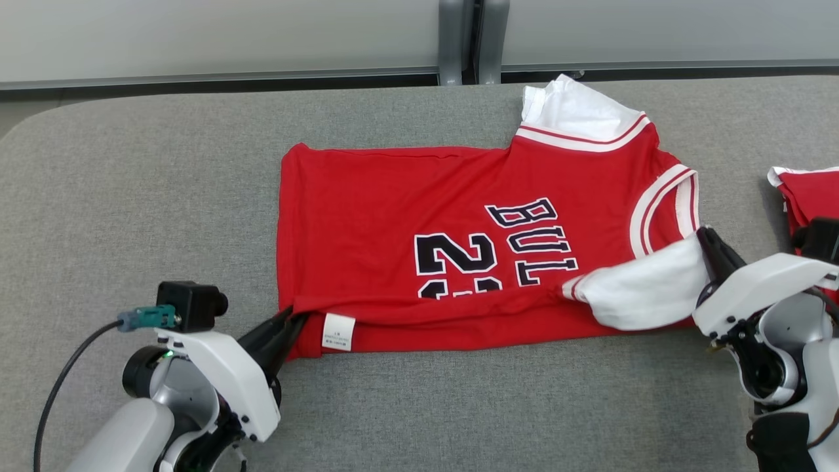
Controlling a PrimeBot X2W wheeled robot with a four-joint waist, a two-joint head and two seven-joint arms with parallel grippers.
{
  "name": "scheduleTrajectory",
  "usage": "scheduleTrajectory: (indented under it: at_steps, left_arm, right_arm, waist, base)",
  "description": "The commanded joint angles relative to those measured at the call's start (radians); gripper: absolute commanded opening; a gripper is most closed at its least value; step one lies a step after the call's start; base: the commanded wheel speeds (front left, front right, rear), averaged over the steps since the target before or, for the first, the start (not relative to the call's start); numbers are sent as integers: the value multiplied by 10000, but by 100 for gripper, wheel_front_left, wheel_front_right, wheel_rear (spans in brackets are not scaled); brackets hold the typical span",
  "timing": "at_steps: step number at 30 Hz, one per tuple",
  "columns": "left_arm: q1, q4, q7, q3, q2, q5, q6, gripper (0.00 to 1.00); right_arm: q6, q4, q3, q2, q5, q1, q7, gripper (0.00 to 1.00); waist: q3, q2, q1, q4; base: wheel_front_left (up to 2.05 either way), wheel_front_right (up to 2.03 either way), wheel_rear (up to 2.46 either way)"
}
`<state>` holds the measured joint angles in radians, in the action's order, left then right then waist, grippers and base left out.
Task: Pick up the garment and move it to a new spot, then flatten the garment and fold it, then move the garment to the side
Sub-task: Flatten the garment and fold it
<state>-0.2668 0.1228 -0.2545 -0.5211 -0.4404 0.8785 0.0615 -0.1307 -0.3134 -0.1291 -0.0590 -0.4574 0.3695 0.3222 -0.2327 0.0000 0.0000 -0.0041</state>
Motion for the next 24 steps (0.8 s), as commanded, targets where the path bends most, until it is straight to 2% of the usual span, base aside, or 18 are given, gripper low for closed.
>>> scheduleTrajectory:
  at_steps: [1,2,9,12,16,19,24]
  left_arm:
    - [-216,68,46,60,-3,41,44,93]
    - [-314,232,101,121,42,61,20,100]
    - [-587,907,507,291,145,-43,-68,100]
    - [-211,806,877,409,157,-69,-196,100]
    - [532,264,1318,536,96,-77,-496,100]
    - [1236,-277,1460,505,147,39,-718,100]
    - [1655,-654,1615,421,267,-27,-952,100]
  right_arm:
    - [0,-63,-35,-85,97,158,-118,58]
    - [0,-194,-41,-102,156,283,-191,100]
    - [0,-705,21,-213,389,690,-831,100]
    - [0,-326,275,-526,547,299,-1345,100]
    - [0,536,691,-1179,1349,-691,-1890,100]
    - [0,1114,792,-1560,1940,-1667,-1814,100]
    - [0,1686,567,-1693,2354,-2597,-1372,100]
  waist:
    - [-21,0,0,2]
    - [-42,0,0,8]
    - [-187,0,0,-27]
    - [-201,0,0,-62]
    - [-130,0,0,-131]
    - [-119,0,0,-172]
    - [-382,0,0,-209]
  base:
    - [0,0,0]
    - [0,0,0]
    - [0,0,0]
    - [0,0,0]
    - [0,0,0]
    - [0,0,0]
    - [0,0,0]
